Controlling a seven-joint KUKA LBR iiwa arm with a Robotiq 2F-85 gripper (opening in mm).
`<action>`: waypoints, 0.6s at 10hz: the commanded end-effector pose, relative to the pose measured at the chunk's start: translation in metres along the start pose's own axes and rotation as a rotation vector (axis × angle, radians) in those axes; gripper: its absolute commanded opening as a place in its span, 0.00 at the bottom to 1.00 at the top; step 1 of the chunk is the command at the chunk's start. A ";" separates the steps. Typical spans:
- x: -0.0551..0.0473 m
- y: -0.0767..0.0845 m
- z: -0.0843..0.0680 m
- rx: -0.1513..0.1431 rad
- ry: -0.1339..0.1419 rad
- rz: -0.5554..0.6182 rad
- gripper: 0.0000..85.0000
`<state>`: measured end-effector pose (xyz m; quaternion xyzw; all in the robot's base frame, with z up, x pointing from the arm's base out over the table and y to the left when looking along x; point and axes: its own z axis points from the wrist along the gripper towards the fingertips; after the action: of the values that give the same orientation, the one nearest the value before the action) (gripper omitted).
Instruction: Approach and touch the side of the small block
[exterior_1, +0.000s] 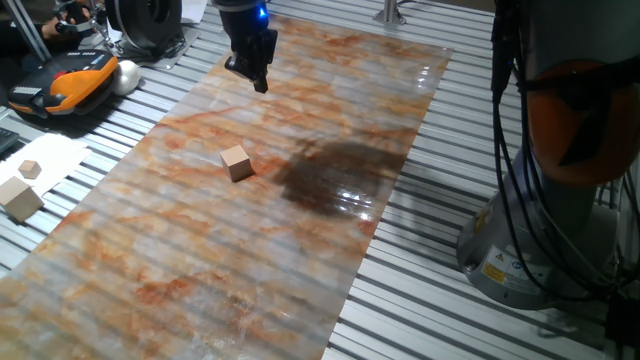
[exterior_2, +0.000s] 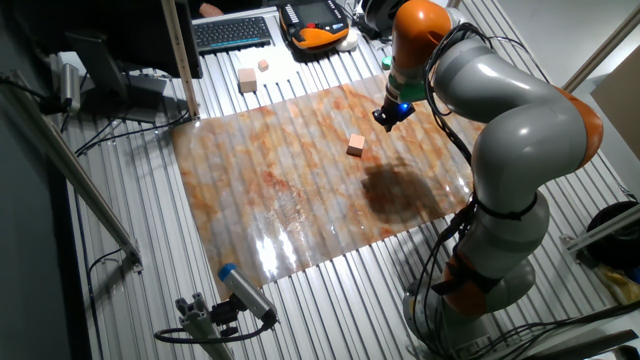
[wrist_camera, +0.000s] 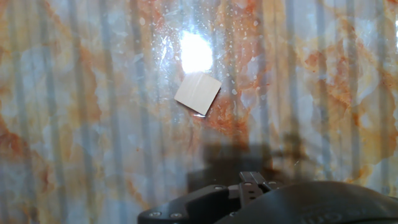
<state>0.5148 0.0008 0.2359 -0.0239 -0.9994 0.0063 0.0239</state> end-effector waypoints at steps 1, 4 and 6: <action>0.000 0.000 0.000 0.000 0.003 0.002 0.00; 0.000 0.000 0.000 0.000 0.003 0.003 0.00; 0.000 0.000 0.000 -0.001 0.006 0.013 0.00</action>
<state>0.5151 0.0010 0.2359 -0.0307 -0.9991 0.0060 0.0273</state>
